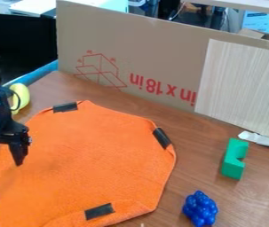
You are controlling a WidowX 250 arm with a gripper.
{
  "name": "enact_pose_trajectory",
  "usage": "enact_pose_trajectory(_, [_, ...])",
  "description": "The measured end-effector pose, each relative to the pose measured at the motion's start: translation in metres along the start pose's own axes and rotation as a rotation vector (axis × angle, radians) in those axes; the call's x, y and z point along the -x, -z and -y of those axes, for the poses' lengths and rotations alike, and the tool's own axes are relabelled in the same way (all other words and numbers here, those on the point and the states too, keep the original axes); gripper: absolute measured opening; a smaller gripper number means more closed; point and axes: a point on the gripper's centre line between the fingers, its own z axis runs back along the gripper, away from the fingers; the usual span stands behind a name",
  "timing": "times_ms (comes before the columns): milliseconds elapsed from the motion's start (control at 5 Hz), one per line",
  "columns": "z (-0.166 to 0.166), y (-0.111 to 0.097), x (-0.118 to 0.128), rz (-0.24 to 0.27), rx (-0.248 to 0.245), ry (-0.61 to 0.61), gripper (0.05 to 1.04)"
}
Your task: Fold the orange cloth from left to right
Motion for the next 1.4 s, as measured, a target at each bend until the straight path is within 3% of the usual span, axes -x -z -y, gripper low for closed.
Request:
enact_pose_trajectory(400, [-0.021,0.009,0.015,0.008,-0.031,-0.110,1.000])
enact_pose_trajectory(600, [-0.037,0.012,0.027,0.011,0.009,-0.285,1.000])
enact_pose_trajectory(800, [-0.040,0.019,0.030,0.008,0.013,-0.353,1.000])
enact_pose_trajectory(1000, [-0.045,0.026,0.032,0.001,-0.012,-0.420,1.000])
enact_pose_trajectory(1200, [-0.047,0.034,0.036,-0.026,-0.032,-0.482,0.946])
enact_pose_trajectory(1400, [-0.049,0.036,0.037,-0.026,-0.045,-0.497,0.662])
